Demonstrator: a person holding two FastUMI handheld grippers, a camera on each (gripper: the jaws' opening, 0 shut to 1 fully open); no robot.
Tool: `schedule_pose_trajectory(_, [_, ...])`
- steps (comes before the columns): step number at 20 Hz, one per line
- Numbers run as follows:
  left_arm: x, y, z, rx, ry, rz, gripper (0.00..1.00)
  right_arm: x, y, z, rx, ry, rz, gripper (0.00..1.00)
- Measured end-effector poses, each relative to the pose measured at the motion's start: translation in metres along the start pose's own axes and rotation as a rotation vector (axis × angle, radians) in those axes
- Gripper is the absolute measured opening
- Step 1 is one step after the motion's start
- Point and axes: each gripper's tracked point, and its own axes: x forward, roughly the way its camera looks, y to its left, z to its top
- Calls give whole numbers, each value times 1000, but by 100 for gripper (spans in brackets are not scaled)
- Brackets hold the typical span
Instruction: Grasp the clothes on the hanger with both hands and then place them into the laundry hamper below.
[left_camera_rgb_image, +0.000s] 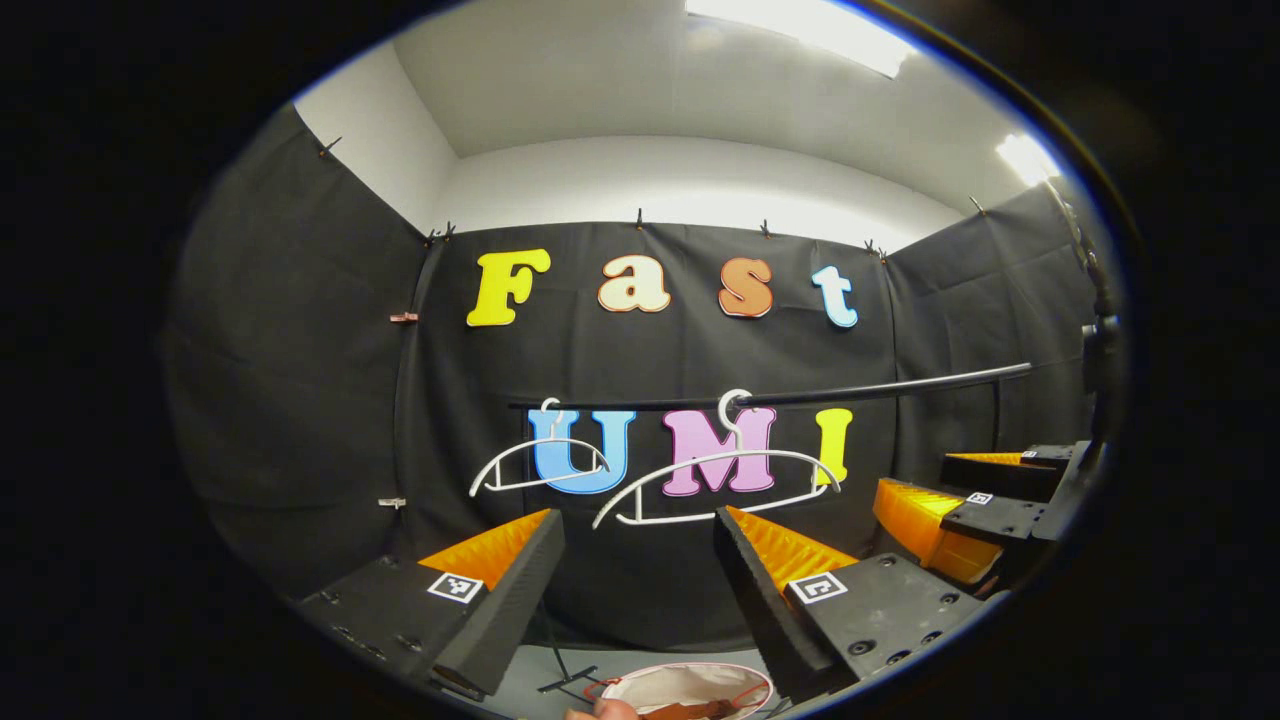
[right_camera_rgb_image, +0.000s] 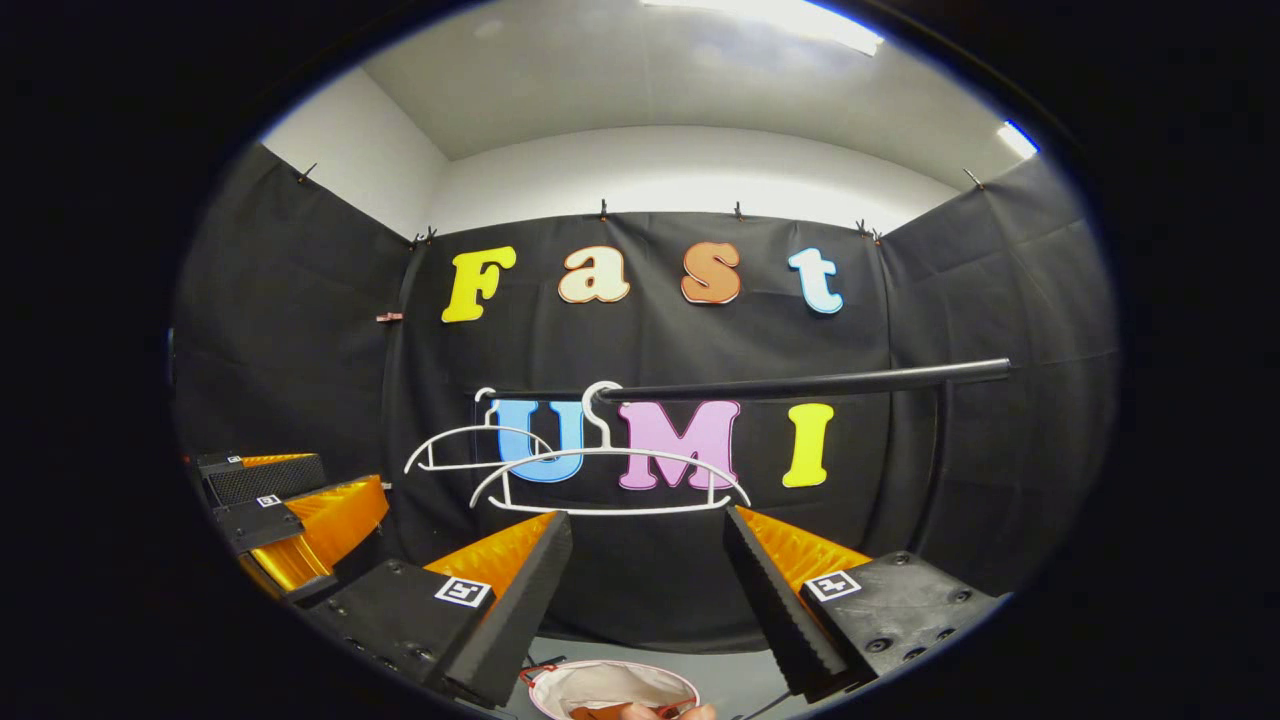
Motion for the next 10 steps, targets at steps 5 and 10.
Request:
schedule_pose_trajectory(5, [2, 0, -2, -5, 2, 0, 95, 2, 0, -1, -4, 2, 0, 98])
schedule_pose_trajectory(10, [3, 2, -2, -11, 1, 5, 95, 3, -2, -2, -2, 4, -5, 98])
